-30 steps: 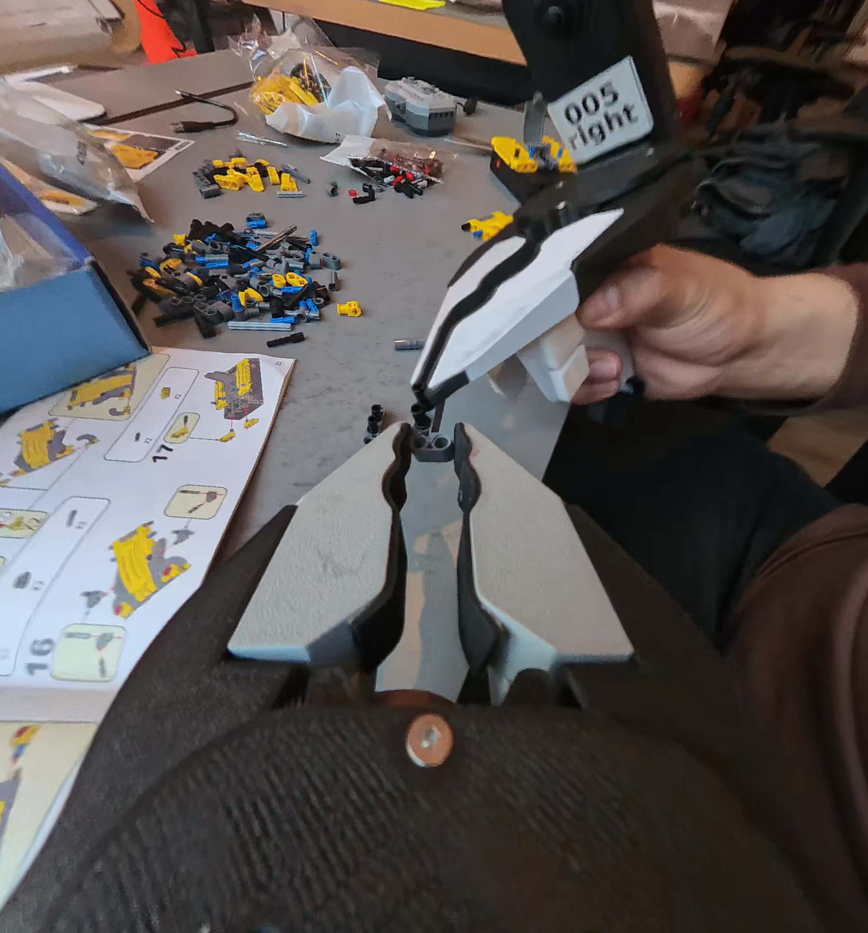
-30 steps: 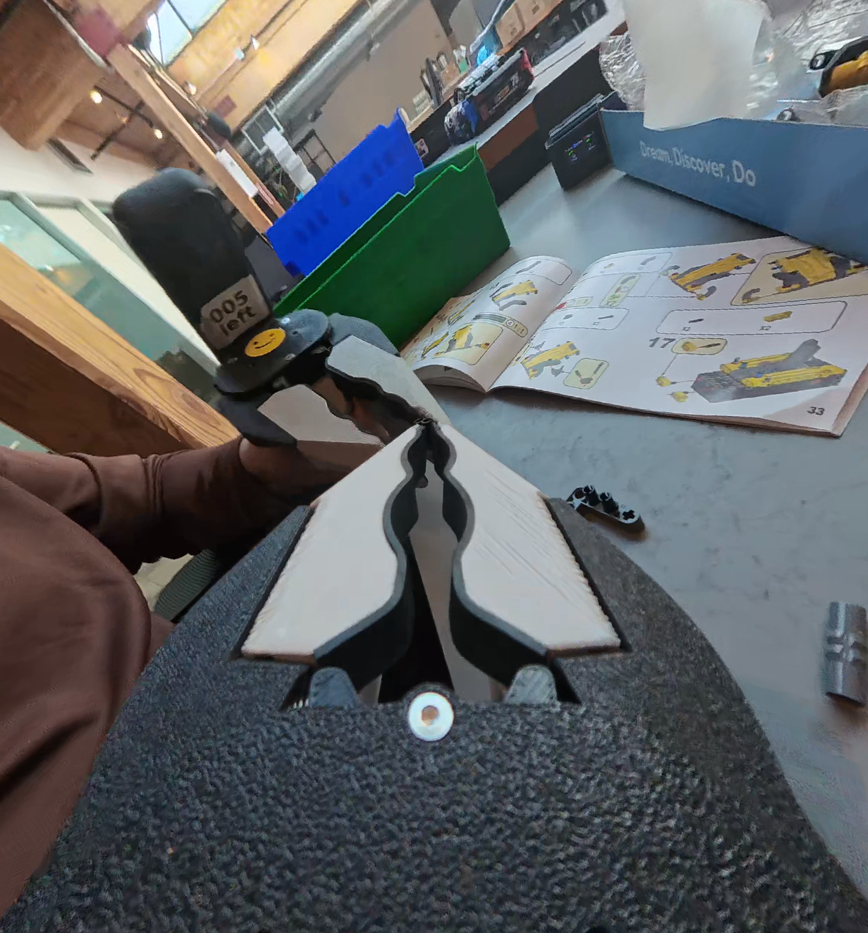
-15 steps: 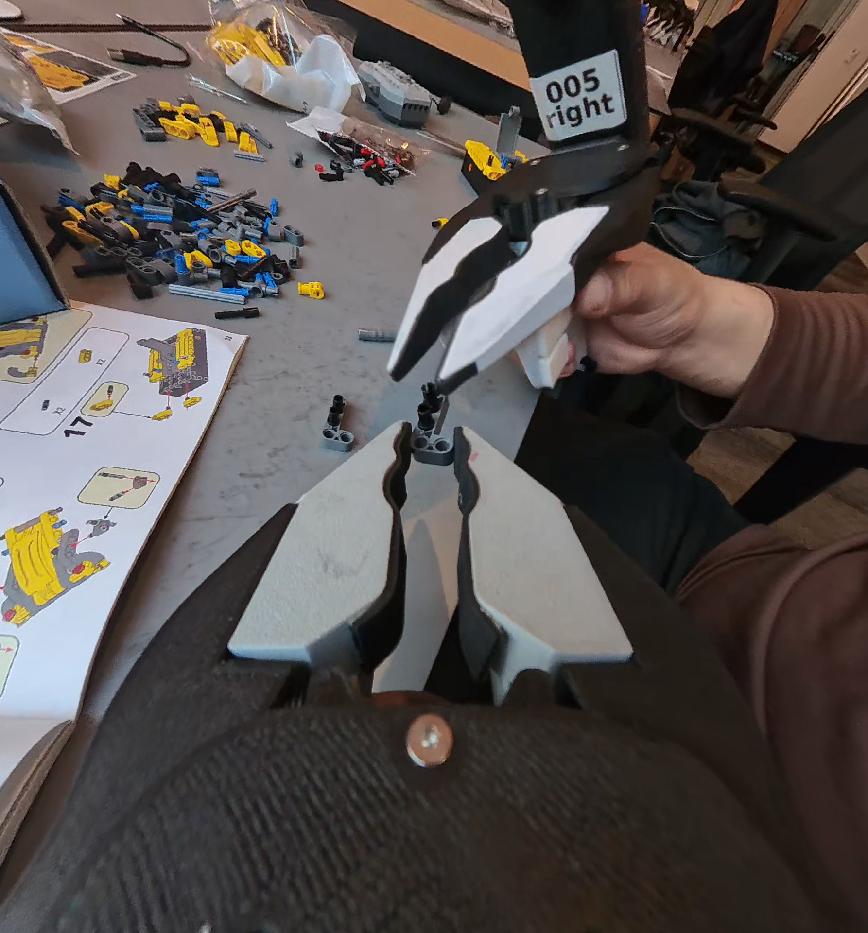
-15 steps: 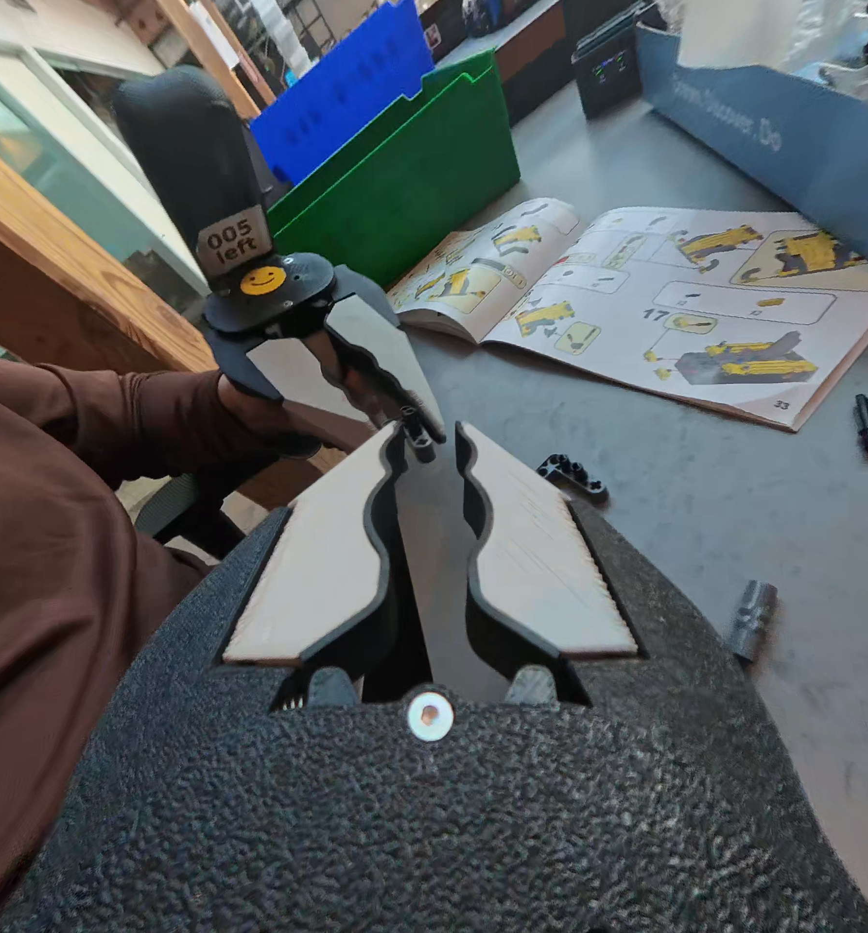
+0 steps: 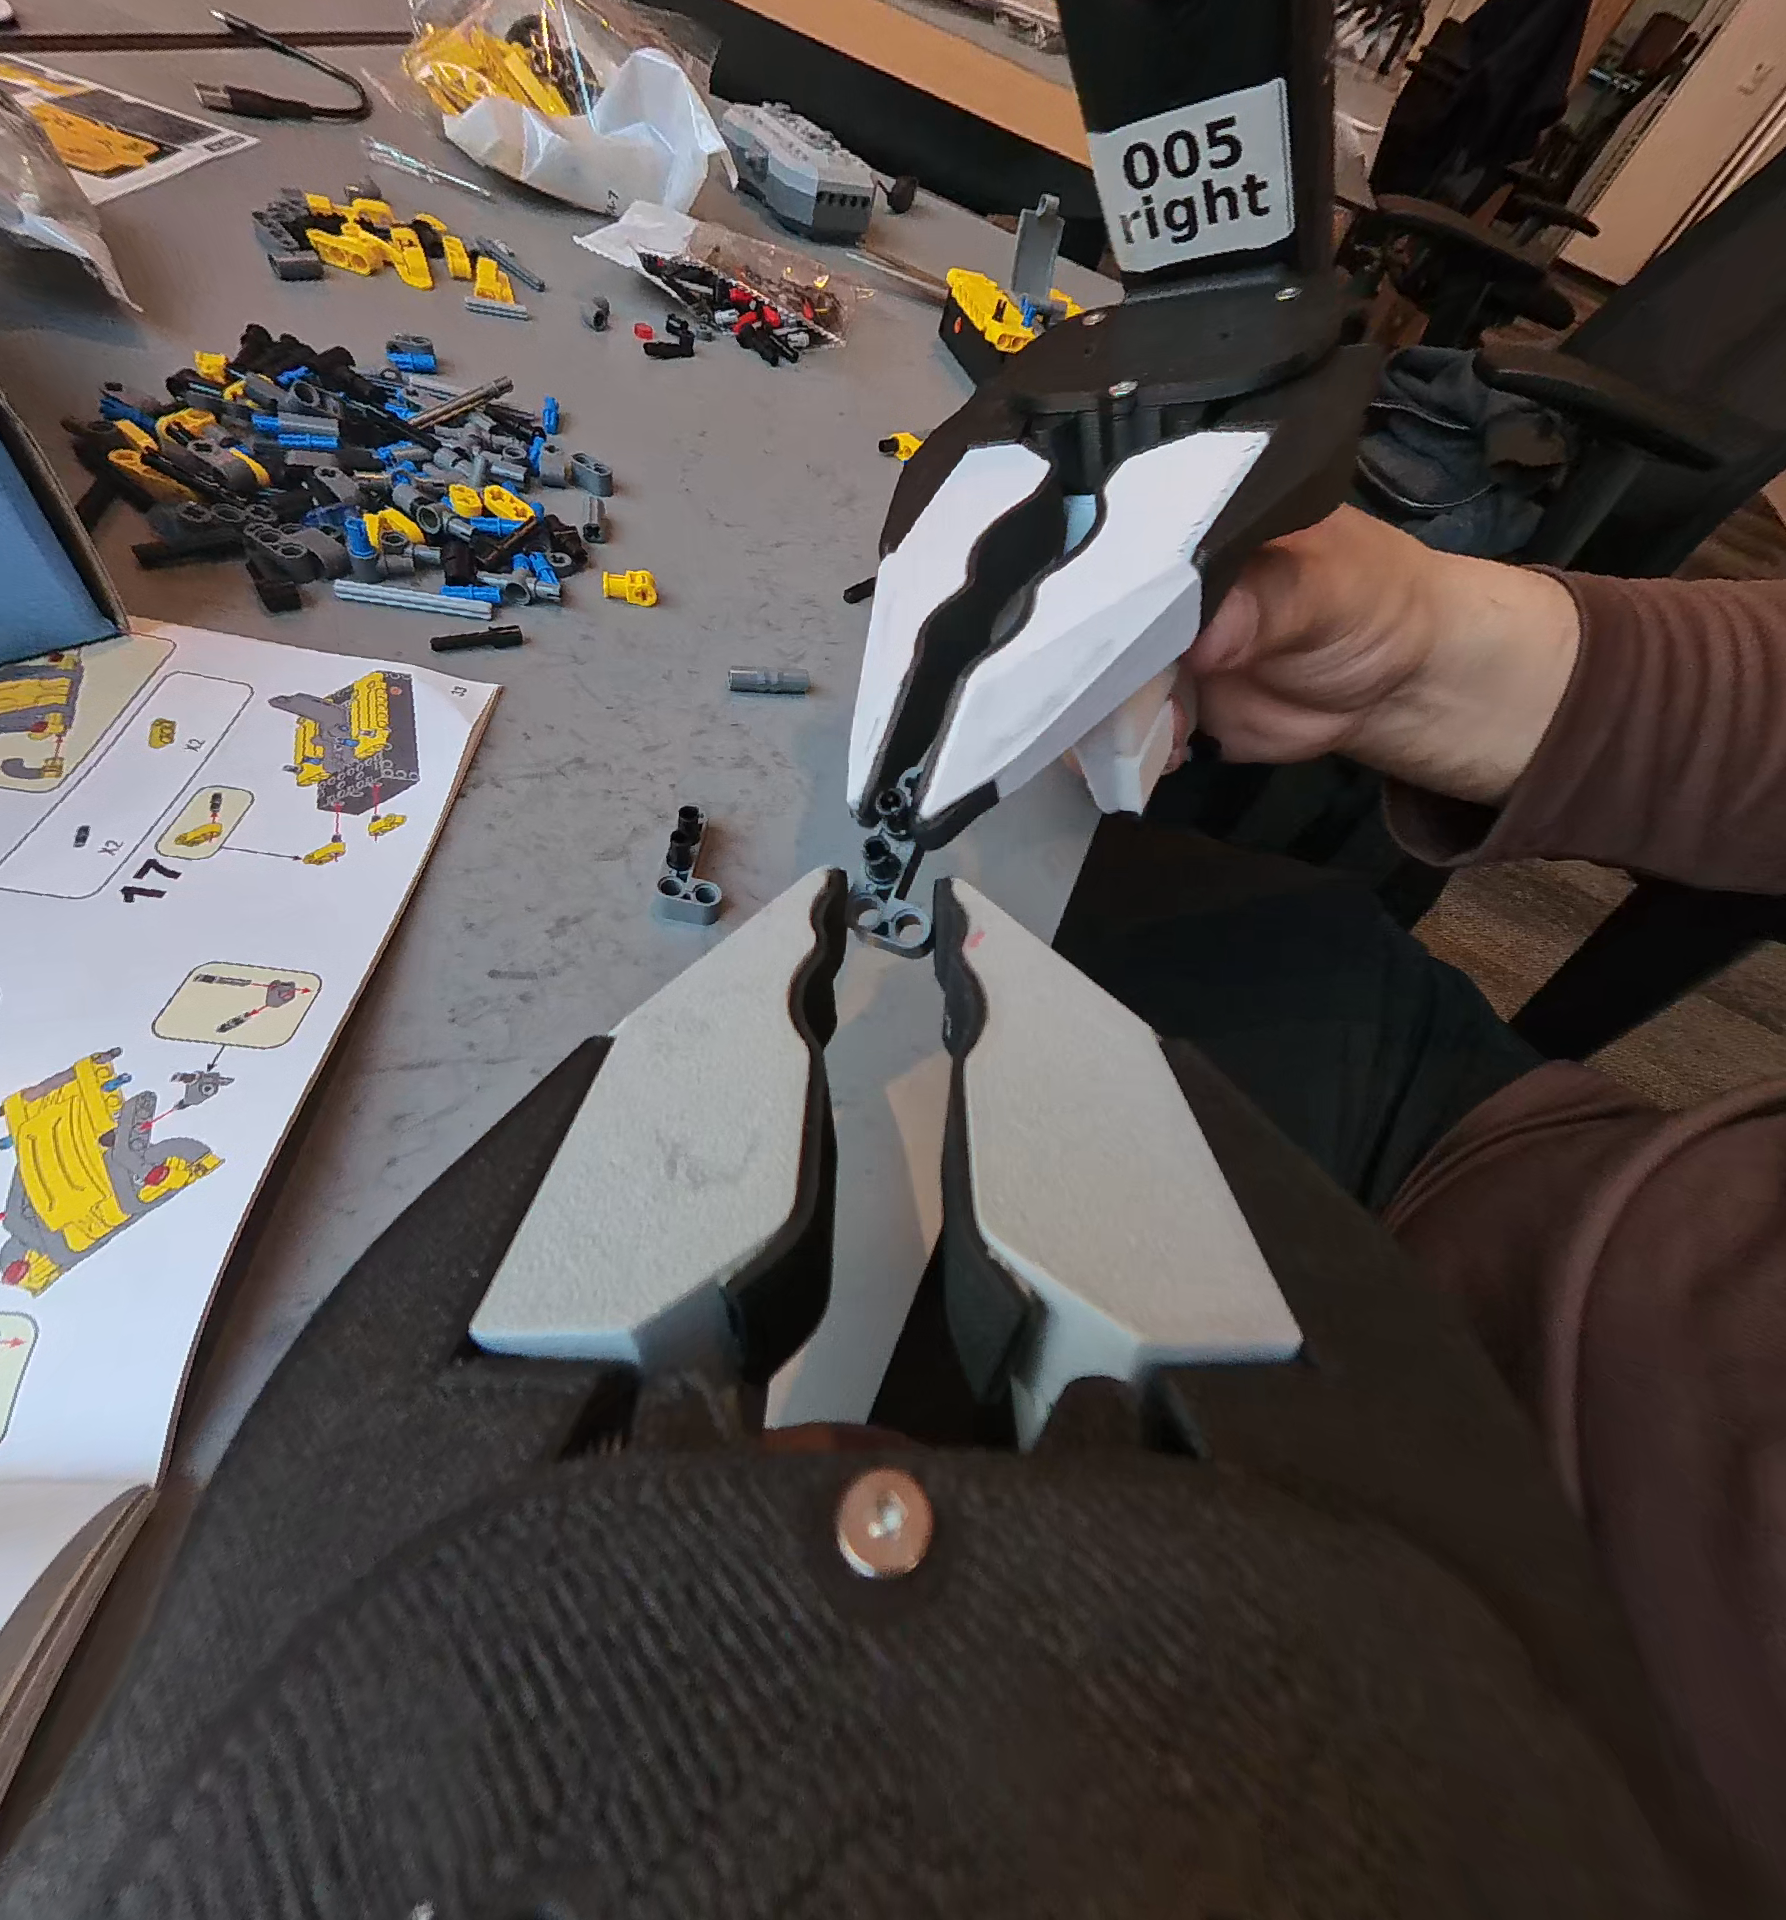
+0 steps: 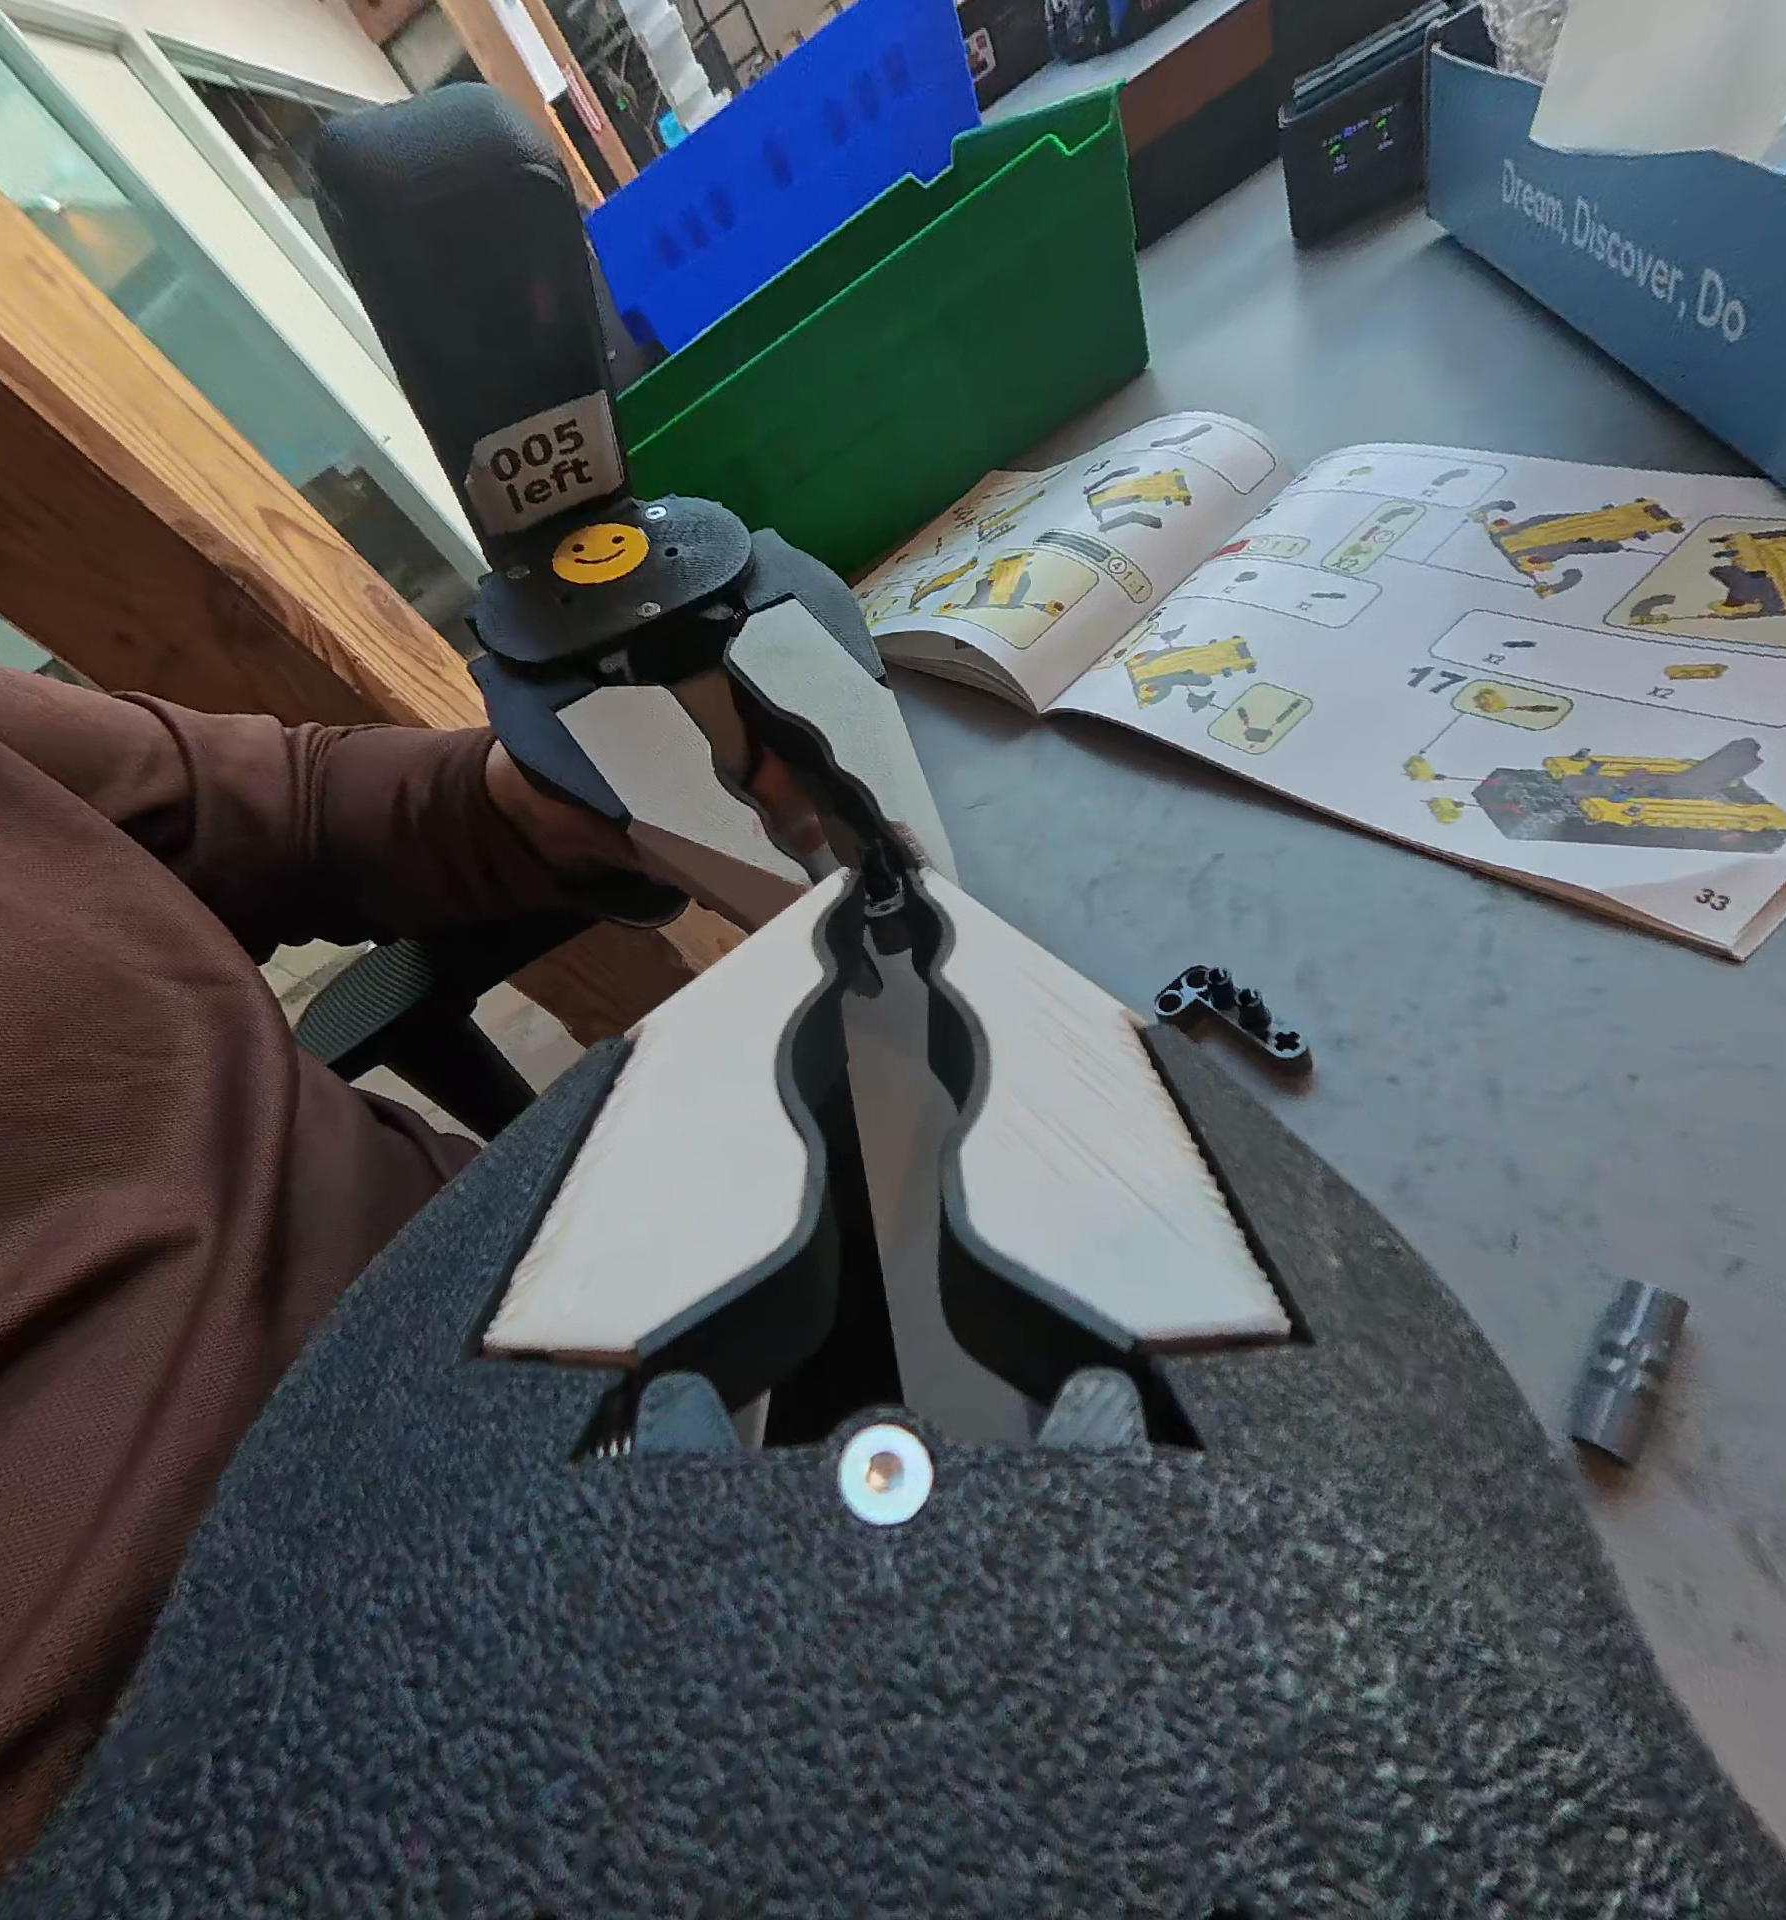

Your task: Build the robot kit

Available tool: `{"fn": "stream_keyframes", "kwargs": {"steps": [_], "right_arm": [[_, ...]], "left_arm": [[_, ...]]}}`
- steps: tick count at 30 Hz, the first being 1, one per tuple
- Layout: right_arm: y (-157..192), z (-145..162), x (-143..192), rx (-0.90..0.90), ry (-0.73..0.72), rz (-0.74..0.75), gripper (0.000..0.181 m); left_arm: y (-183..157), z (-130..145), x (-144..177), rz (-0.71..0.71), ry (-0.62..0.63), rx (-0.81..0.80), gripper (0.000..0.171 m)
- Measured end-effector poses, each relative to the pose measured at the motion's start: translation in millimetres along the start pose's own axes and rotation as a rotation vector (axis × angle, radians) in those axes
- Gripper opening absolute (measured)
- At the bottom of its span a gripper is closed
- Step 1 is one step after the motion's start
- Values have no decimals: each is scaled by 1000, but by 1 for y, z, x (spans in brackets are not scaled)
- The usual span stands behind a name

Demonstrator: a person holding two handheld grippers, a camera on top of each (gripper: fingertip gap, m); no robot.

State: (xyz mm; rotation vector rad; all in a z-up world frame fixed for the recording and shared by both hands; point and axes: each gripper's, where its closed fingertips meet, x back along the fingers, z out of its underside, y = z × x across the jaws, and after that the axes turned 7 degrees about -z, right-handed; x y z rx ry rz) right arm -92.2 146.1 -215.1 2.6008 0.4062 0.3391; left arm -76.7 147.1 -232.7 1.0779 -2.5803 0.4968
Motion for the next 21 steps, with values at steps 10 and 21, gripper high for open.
{"fn": "stream_keyframes", "kwargs": {"steps": [10,21], "right_arm": [[2,6,0,119,88,70,6],[4,5,1,87,48,29,6]], "left_arm": [[-2,1,1,11,1,-2,13],[-2,-5,6,41,-36,0,13]]}}
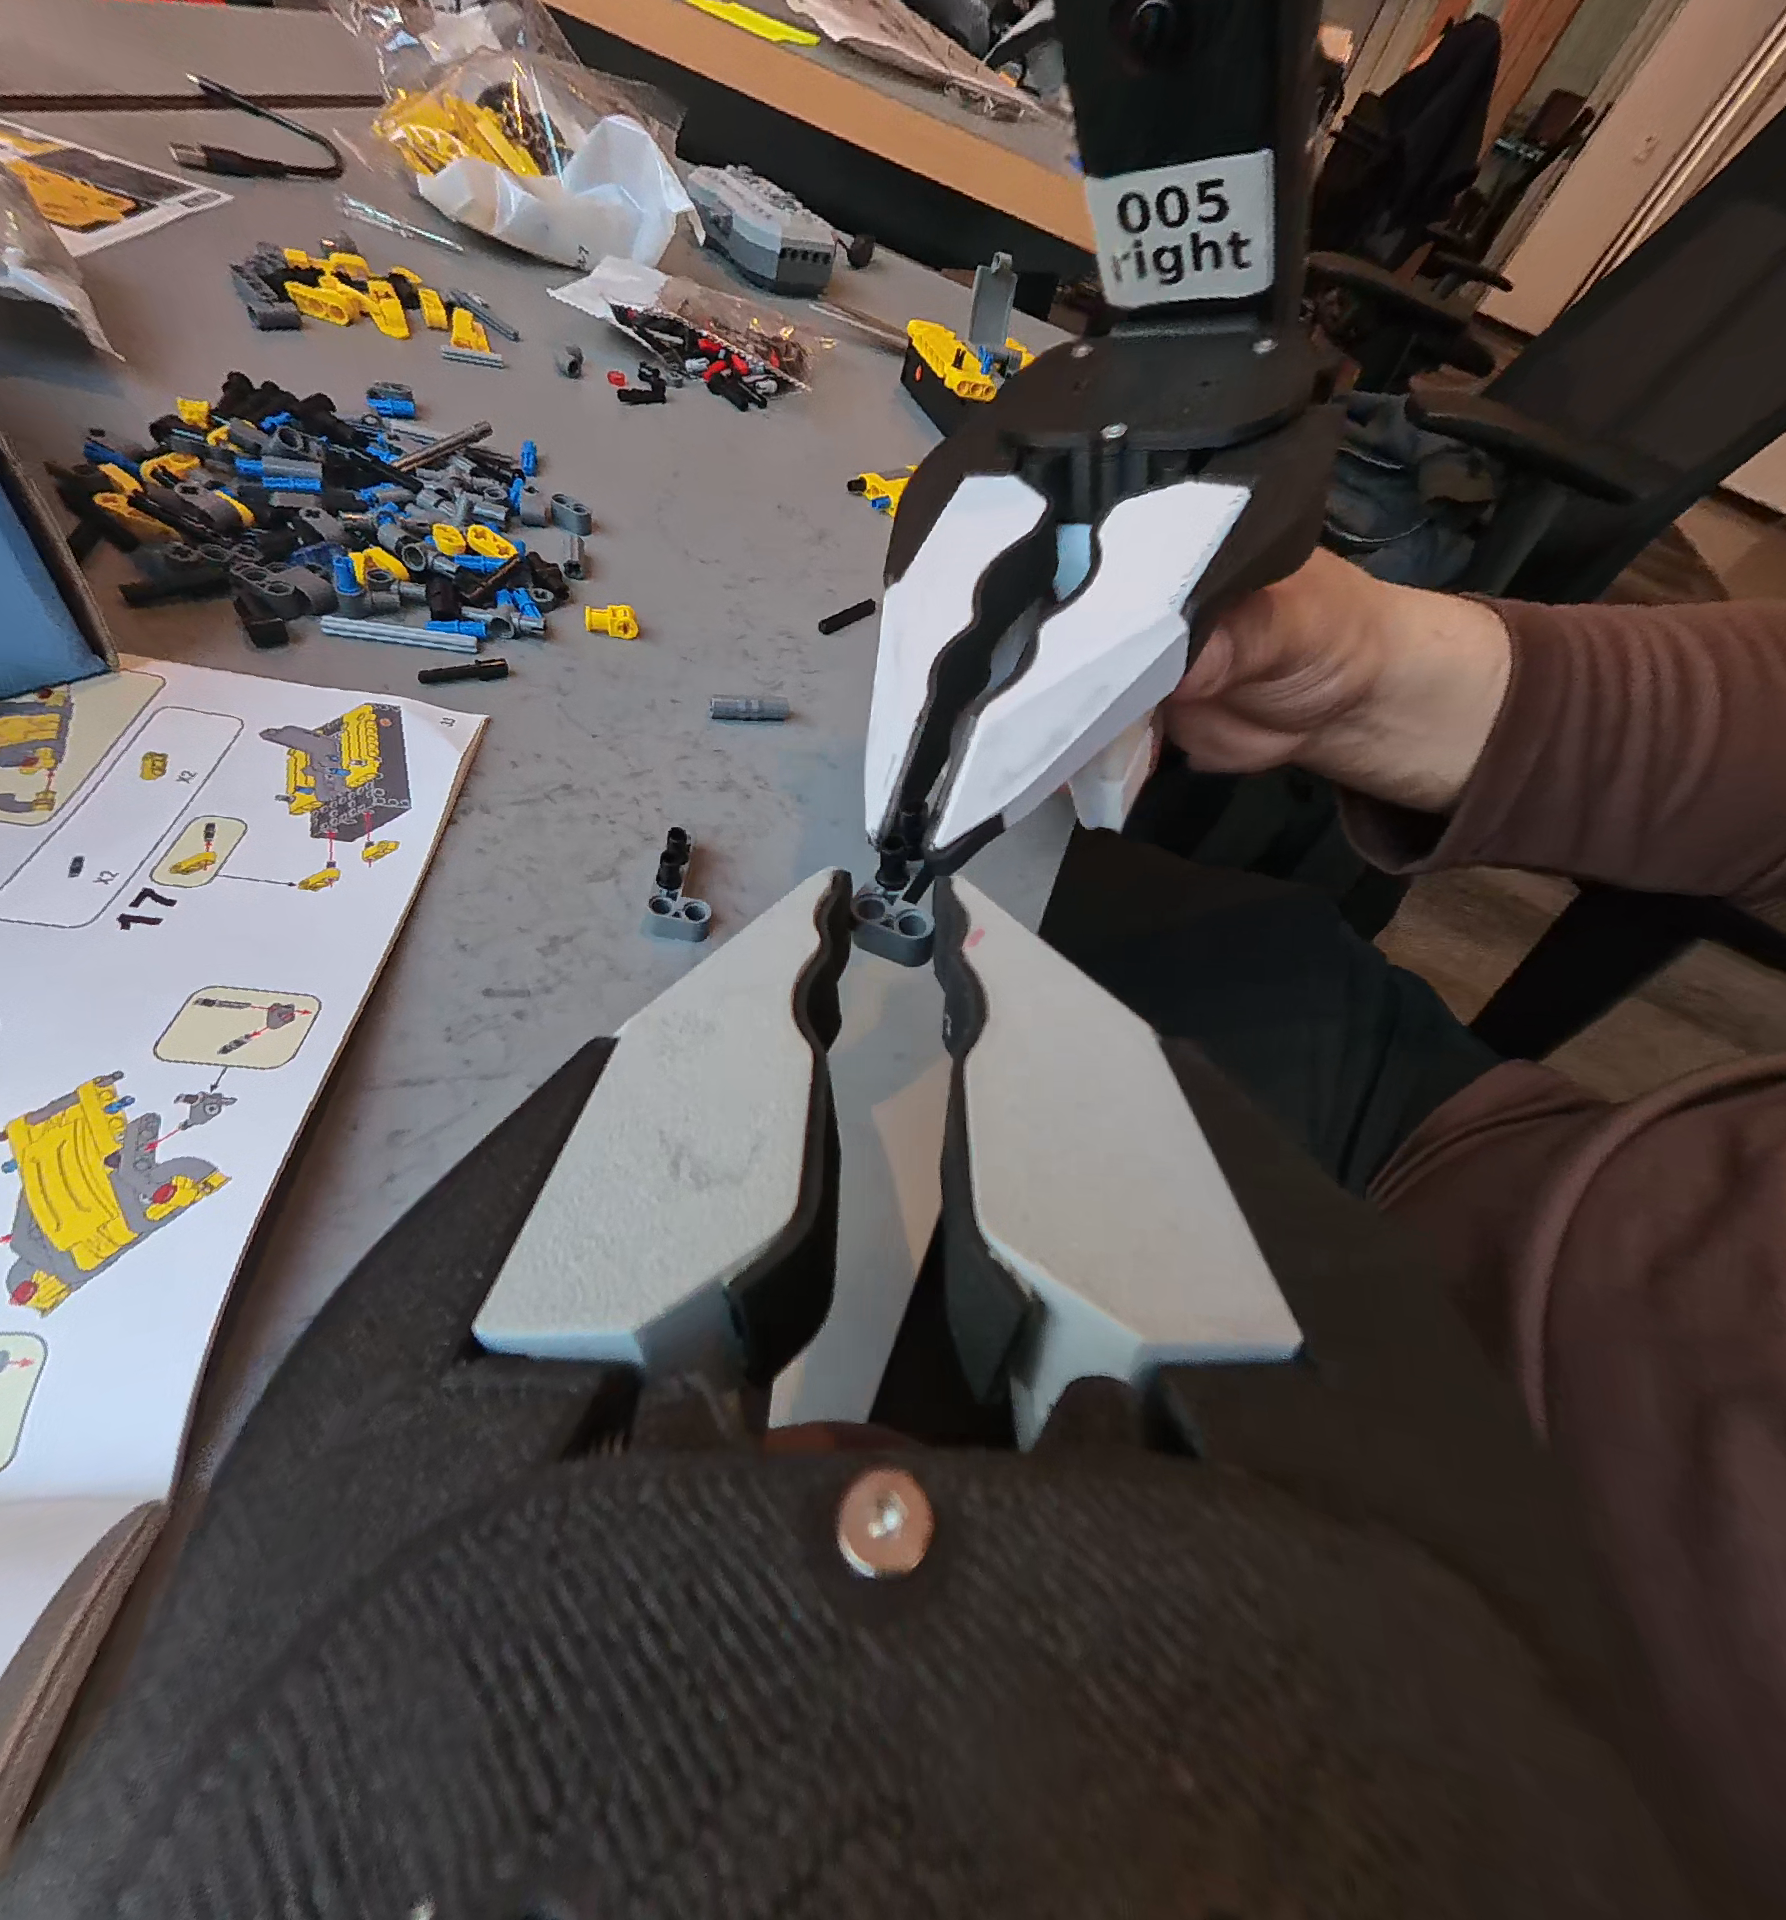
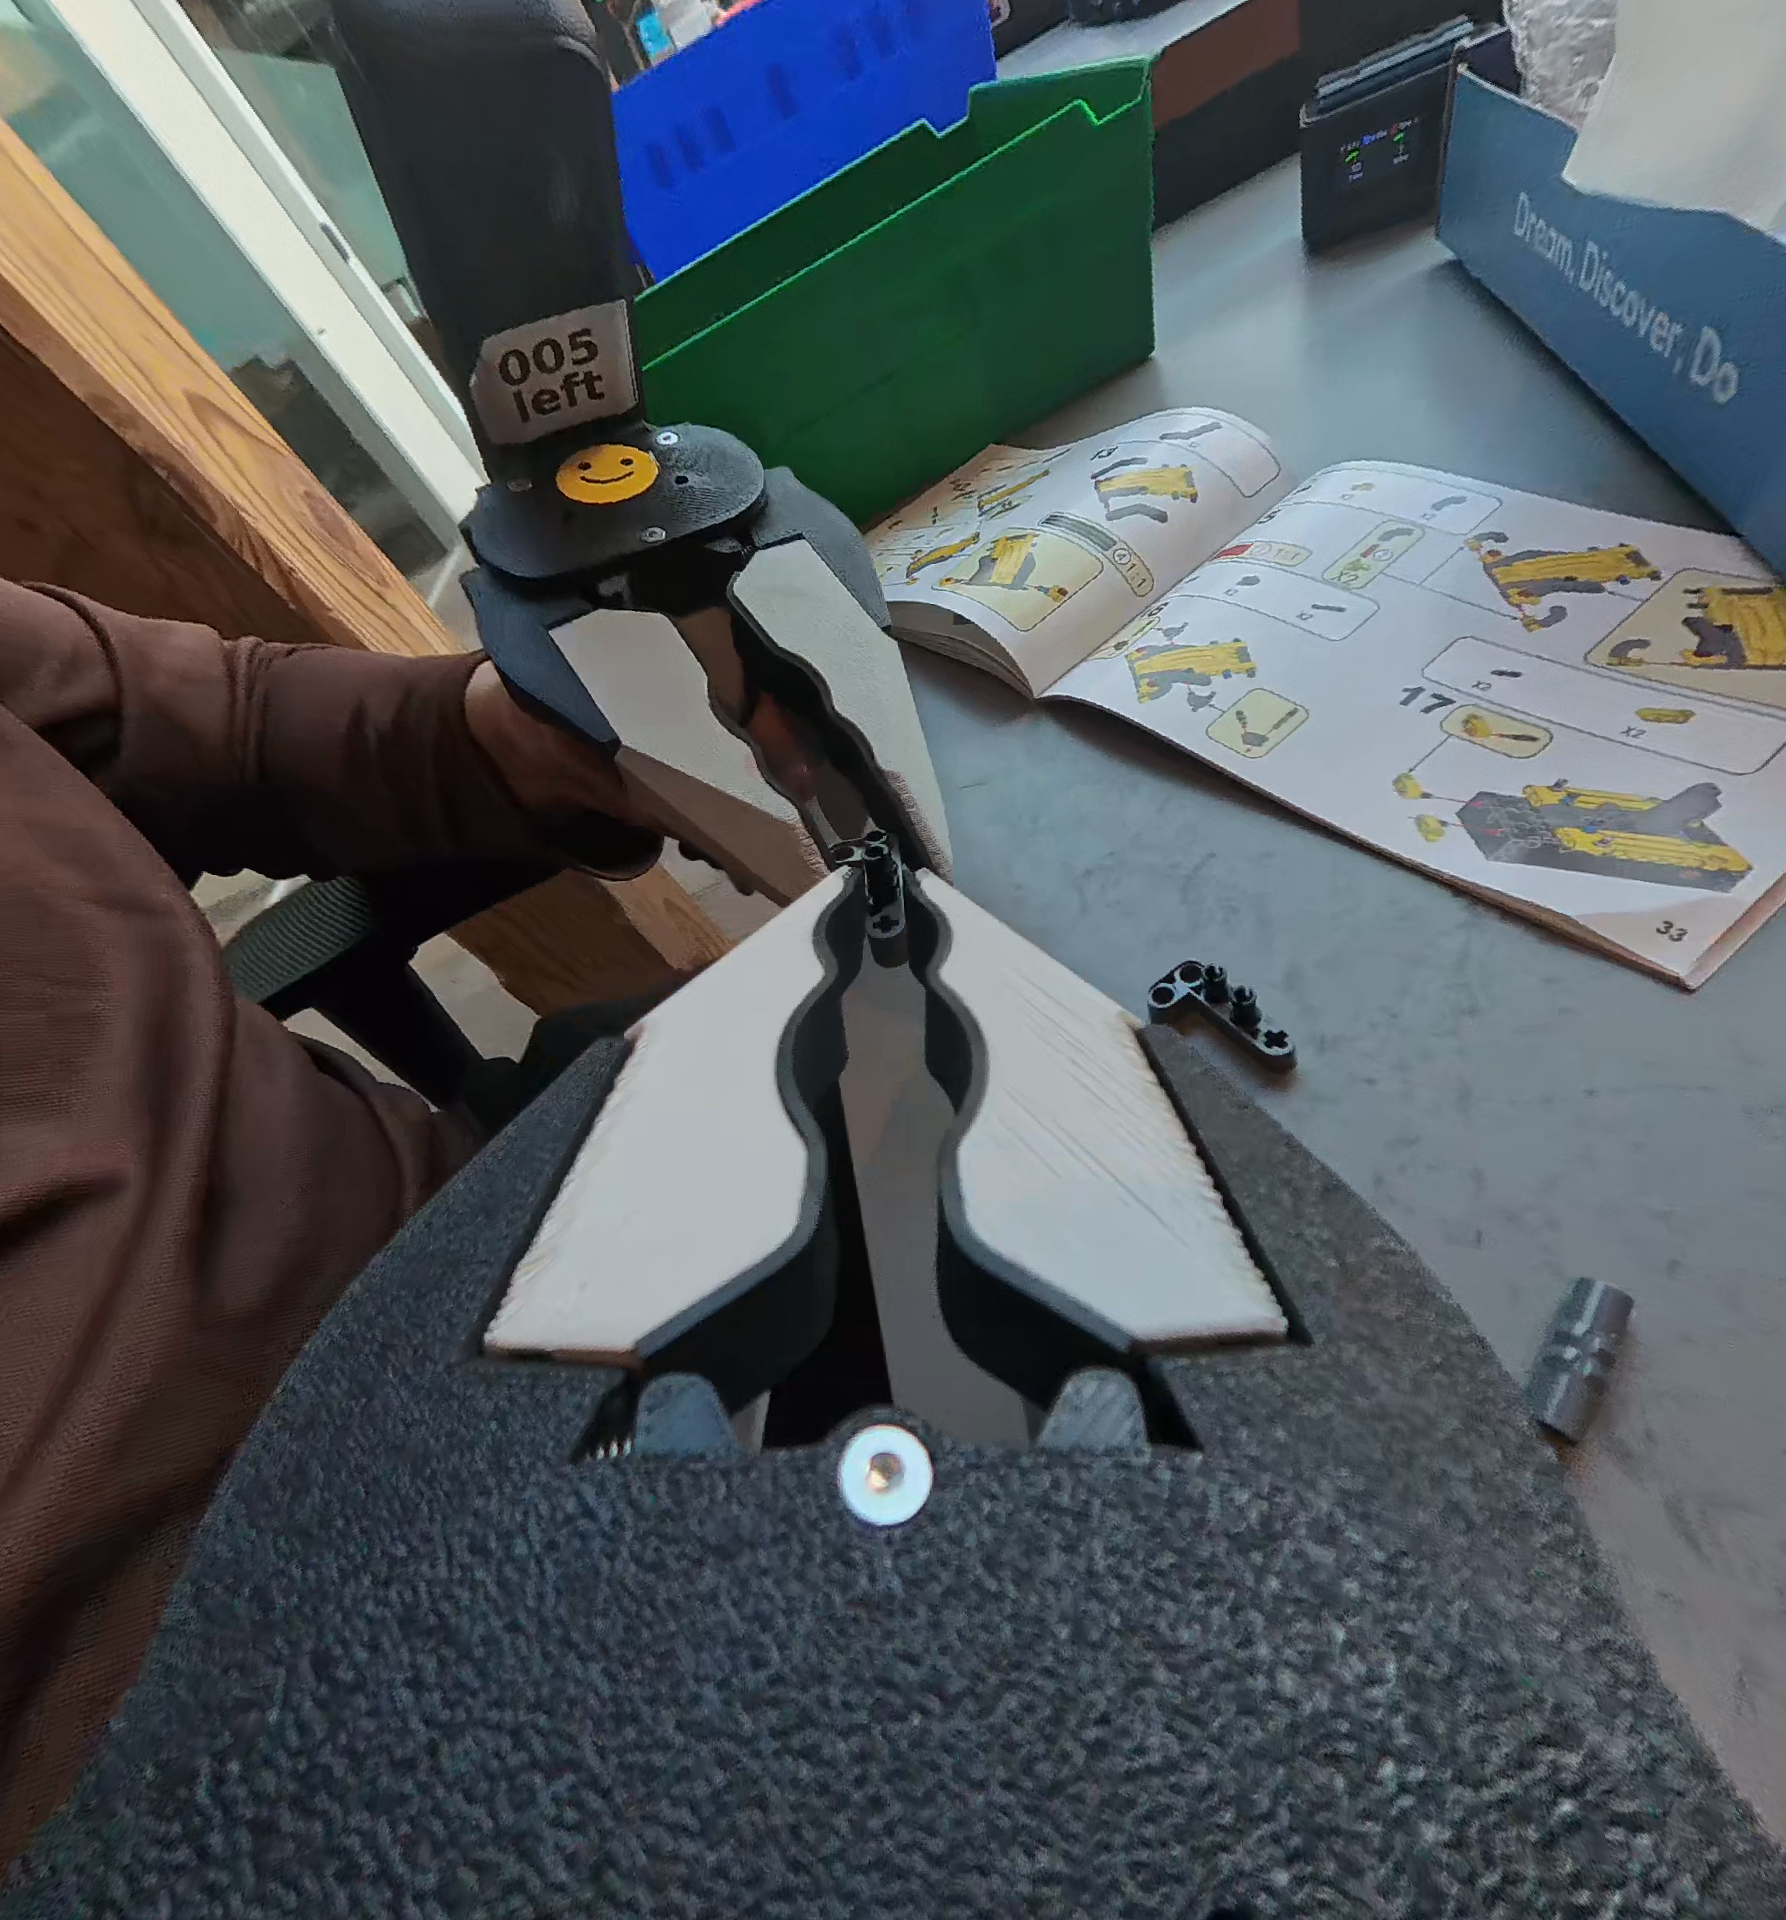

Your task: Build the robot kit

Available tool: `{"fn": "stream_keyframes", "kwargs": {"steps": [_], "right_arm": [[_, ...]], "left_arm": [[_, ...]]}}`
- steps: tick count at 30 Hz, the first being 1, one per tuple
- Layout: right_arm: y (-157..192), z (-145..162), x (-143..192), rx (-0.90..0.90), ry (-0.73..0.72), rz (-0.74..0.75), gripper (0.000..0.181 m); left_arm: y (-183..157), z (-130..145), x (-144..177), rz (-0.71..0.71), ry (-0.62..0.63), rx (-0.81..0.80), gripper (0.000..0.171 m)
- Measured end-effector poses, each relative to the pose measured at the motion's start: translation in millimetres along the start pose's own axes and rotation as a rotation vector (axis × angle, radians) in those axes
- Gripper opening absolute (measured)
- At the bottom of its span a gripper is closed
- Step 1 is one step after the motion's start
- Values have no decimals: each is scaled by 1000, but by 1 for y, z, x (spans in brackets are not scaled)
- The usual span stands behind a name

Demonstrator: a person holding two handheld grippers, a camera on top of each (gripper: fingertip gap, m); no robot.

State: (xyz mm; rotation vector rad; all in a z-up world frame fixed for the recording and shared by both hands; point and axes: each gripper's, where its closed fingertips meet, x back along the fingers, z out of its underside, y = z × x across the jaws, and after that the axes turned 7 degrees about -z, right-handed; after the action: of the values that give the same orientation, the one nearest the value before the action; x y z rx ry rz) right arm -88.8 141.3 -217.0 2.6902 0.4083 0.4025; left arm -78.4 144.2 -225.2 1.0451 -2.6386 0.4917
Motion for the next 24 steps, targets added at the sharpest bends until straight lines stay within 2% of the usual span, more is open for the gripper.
{"fn": "stream_keyframes", "kwargs": {"steps": [6,9,16,24], "right_arm": [[2,-1,1,63,18,34,4],[1,-13,10,62,-47,30,1],[-2,3,4,152,83,92,5],[-4,6,0,163,115,100,4]], "left_arm": [[1,2,-1,-51,16,-97,13],[7,6,-1,-80,40,-110,13],[3,5,-2,-73,33,-127,13],[4,5,-3,-73,36,-101,12]]}}
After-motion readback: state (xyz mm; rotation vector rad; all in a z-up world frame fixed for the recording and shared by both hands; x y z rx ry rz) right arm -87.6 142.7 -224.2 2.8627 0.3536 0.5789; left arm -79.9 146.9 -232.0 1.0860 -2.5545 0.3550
